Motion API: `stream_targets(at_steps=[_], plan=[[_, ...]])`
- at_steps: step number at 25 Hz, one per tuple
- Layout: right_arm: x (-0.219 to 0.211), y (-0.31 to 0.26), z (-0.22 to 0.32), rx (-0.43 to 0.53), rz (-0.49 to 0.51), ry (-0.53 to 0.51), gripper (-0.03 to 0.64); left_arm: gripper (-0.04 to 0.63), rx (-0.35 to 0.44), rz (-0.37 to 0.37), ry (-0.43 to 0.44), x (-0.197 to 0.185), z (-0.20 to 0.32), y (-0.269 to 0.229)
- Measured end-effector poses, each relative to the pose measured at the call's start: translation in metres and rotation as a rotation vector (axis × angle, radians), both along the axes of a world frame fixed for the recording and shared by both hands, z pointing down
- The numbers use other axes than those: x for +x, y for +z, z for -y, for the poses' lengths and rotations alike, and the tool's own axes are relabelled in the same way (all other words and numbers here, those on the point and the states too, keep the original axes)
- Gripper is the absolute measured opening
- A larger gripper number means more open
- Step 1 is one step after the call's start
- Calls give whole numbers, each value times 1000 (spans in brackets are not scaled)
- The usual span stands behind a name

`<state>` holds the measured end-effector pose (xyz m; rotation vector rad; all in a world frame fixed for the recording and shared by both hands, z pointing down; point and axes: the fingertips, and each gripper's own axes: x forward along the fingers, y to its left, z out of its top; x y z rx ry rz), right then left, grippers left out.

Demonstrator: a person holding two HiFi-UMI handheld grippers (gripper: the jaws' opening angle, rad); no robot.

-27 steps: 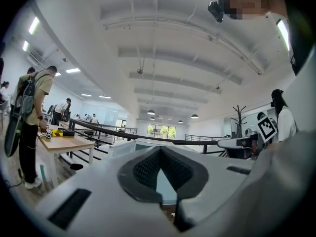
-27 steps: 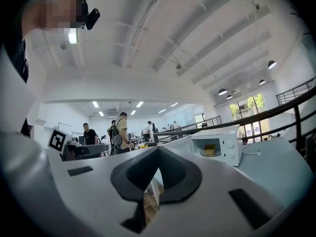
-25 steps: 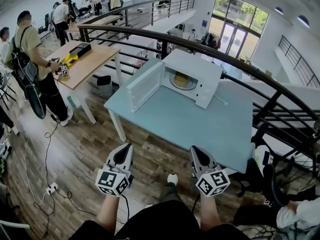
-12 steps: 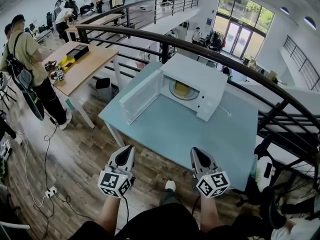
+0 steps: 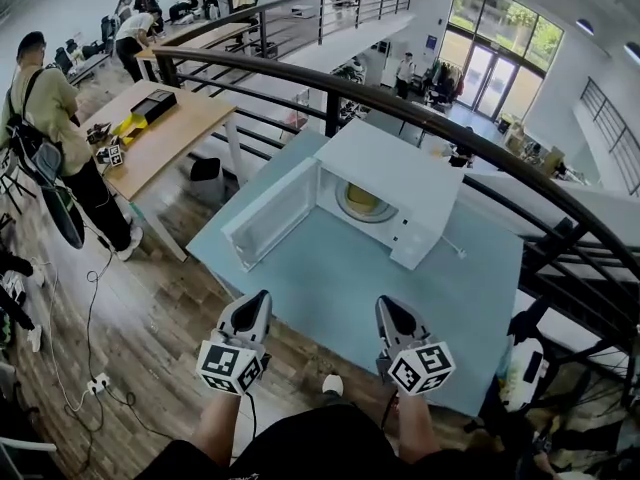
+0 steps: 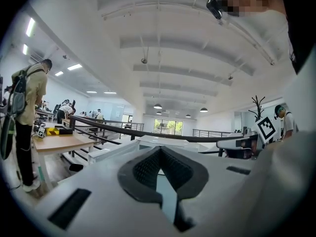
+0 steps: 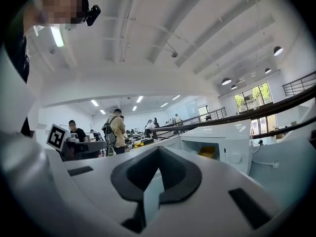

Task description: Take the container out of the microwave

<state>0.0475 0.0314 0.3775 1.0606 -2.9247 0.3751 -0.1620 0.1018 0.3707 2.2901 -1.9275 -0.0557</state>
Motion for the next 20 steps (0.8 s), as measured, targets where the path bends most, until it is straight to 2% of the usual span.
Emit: stream_targets(at_steps=[10, 20], plan=[[25, 25, 80, -45, -9, -28, 6, 8, -52, -51, -7, 31, 82, 22], [34, 46, 125, -85, -7, -60, 6, 8, -86, -28, -1, 57, 129, 30]])
